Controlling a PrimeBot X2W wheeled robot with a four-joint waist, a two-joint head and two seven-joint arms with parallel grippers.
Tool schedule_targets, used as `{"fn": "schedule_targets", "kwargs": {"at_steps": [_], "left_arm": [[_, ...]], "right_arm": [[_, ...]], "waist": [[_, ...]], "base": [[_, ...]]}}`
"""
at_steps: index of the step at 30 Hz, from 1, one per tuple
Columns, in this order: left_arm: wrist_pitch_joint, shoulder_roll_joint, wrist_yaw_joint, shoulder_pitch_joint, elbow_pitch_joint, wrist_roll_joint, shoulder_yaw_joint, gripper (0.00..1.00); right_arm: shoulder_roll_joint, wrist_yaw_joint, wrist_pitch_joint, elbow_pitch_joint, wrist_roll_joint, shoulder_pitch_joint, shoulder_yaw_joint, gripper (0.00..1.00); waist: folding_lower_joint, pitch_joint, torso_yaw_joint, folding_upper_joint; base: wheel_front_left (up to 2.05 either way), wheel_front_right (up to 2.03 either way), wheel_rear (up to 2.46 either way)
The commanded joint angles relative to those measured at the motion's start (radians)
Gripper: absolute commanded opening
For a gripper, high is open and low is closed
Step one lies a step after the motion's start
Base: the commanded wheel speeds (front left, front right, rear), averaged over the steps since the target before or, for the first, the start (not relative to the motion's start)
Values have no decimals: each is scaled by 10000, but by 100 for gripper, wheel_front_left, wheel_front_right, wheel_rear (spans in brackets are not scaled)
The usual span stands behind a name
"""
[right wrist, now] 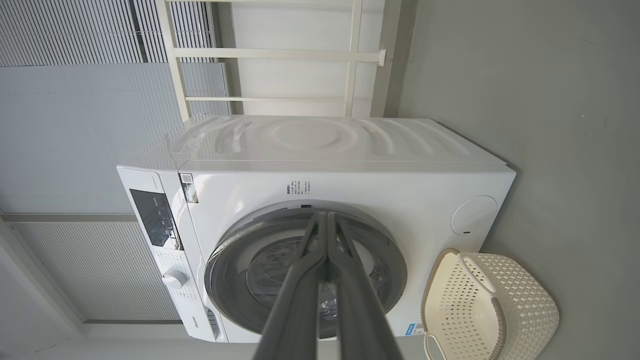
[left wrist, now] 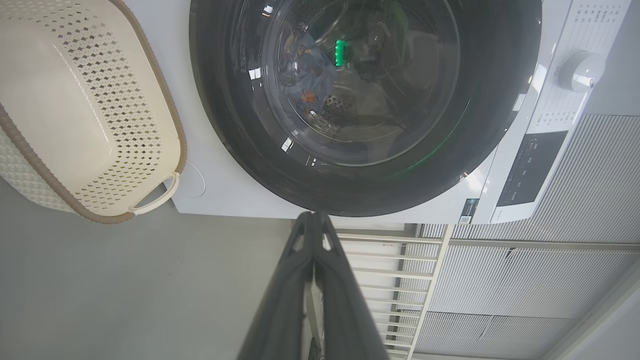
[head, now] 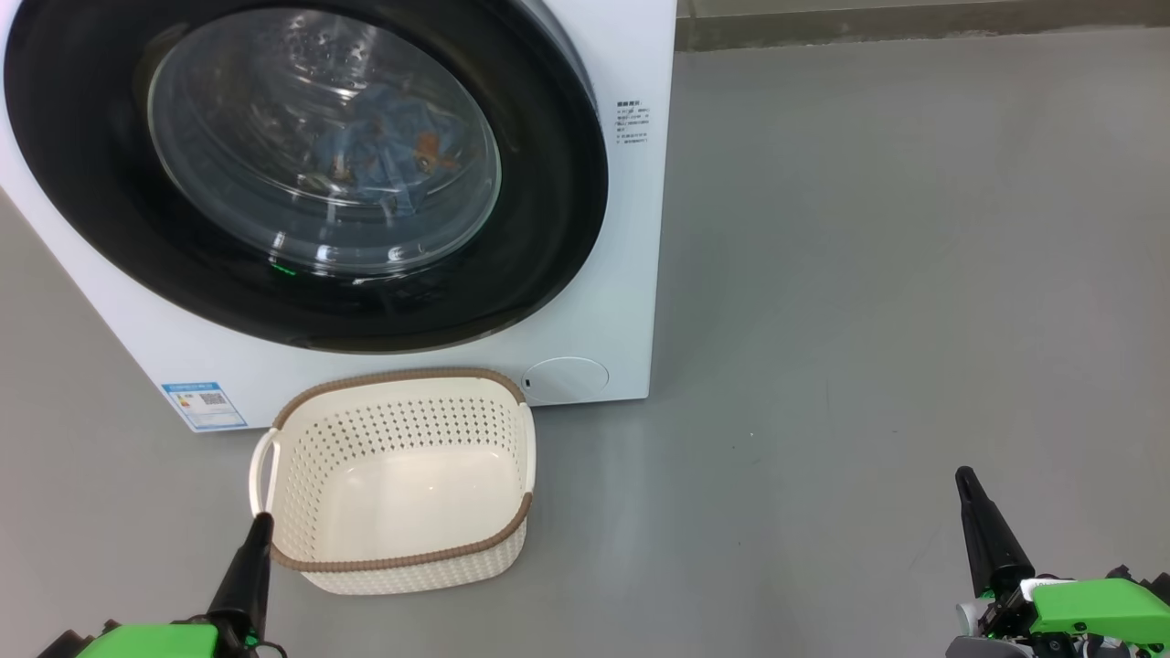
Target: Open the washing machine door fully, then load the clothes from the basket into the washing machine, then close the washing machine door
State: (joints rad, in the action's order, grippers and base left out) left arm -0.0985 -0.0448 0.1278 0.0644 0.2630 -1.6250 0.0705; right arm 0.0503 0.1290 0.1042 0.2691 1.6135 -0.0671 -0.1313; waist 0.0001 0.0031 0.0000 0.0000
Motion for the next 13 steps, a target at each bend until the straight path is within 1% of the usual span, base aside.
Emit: {"fn": "schedule_targets", "kwargs": {"at_steps": [1,13], "left_arm": [[-68,-130,29,427,-182,82,334,0],[-82,-118,29,429,-182,97,352,0]], "right_arm": [[29,17,63,-246,-22,-405,208,0],[24,17,69,-245,-28,-406,200,0]], "waist": [[0,0,1,0],[0,0,1,0]], "base": [[0,0,0],[0,0,0]]}}
